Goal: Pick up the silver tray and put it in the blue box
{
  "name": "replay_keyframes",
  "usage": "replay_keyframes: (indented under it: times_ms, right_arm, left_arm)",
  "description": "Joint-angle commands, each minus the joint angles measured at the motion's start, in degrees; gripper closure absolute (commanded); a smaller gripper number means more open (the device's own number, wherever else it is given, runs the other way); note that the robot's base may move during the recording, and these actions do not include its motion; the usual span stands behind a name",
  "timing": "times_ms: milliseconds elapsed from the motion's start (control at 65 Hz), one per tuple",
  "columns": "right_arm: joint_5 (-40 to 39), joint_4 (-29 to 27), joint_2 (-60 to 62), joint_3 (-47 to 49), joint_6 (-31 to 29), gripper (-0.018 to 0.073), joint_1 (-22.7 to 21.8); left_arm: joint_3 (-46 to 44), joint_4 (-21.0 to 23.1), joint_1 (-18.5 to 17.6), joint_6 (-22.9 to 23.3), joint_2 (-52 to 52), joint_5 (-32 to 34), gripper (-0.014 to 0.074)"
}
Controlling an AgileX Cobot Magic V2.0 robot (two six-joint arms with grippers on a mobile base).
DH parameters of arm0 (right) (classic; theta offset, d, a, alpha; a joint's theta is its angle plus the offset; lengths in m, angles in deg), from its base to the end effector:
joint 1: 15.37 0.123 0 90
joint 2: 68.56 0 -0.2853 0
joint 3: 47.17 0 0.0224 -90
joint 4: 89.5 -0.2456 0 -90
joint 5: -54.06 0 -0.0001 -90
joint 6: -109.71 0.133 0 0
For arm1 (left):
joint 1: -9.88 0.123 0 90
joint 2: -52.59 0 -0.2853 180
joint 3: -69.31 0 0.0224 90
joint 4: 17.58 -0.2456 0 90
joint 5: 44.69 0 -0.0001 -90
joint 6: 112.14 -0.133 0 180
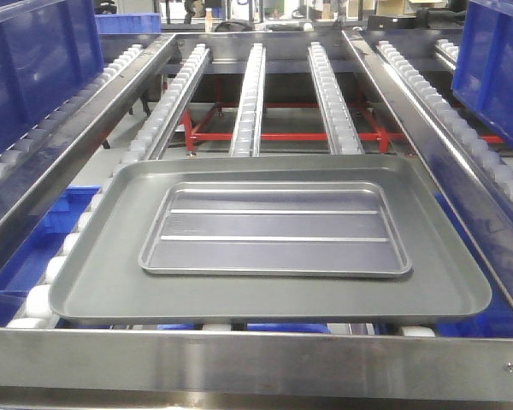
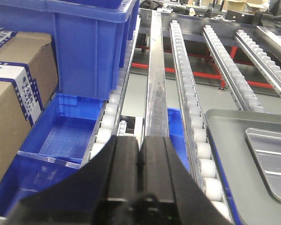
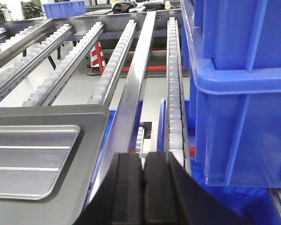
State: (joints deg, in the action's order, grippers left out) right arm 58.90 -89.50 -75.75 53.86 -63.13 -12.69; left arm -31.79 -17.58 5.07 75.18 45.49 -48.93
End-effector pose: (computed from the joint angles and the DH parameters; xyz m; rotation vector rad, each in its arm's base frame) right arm 0.0934 0.0044 0.1951 0.0621 1.5886 0.1340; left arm 0.0930 -0.0078 0.1971 -0.0345 1.5770 -0.1660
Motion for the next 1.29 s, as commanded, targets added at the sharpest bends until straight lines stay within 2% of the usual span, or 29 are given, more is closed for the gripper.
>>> replay_keyframes:
  times_ms: [0, 692, 800, 892, 954, 1077, 1169, 1277]
  right_arm:
    - [-4.85, 0.0, 1.17, -0.18, -0.6, 0.0507, -0.33]
    - [-6.35, 0.0, 1.17, -0.18, -0.6, 0.0507, -0.33]
    - [-9.42, 0.0, 1.17, 0.07, -0.47, 0.0507, -0.33]
    - [-10.6, 0.0, 1.11, 4.06, 0.86, 0.0507, -0.33]
    - [-9.38, 0.0, 0.63, 8.78, 0.86, 0.0507, -0.33]
    - [-4.85, 0.0, -4.0, 19.21, 0.86, 0.0507, -0.33]
    - [-0.72, 0.0, -10.15, 26.02, 0.86, 0.0492, -0.27]
    - [2.49, 0.0, -18.14, 32.19, 0.86, 0.0374, 0.28]
  left_arm:
    - [-0.16, 0.0, 0.0, -0.1, 1.14, 4.69, 0.0694]
    - [-0.16, 0.0, 0.0, -0.1, 1.14, 4.9, 0.0694]
    - [-0.4, 0.0, 0.0, -0.1, 1.14, 9.02, 0.0694]
    - [-3.52, 0.0, 0.0, -0.1, 0.62, 13.42, 0.0694]
    - [-7.5, -1.39, 0.0, -0.1, -0.26, 11.44, 0.0694]
    - [-19.75, -7.13, -0.23, -0.1, -5.01, 3.42, 0.0693]
    - [-28.2, -7.24, -0.48, -0.1, -10.75, -2.78, 0.0678]
    - [-37.26, -6.53, -1.78, -0.1, -19.19, -9.67, 0.0596]
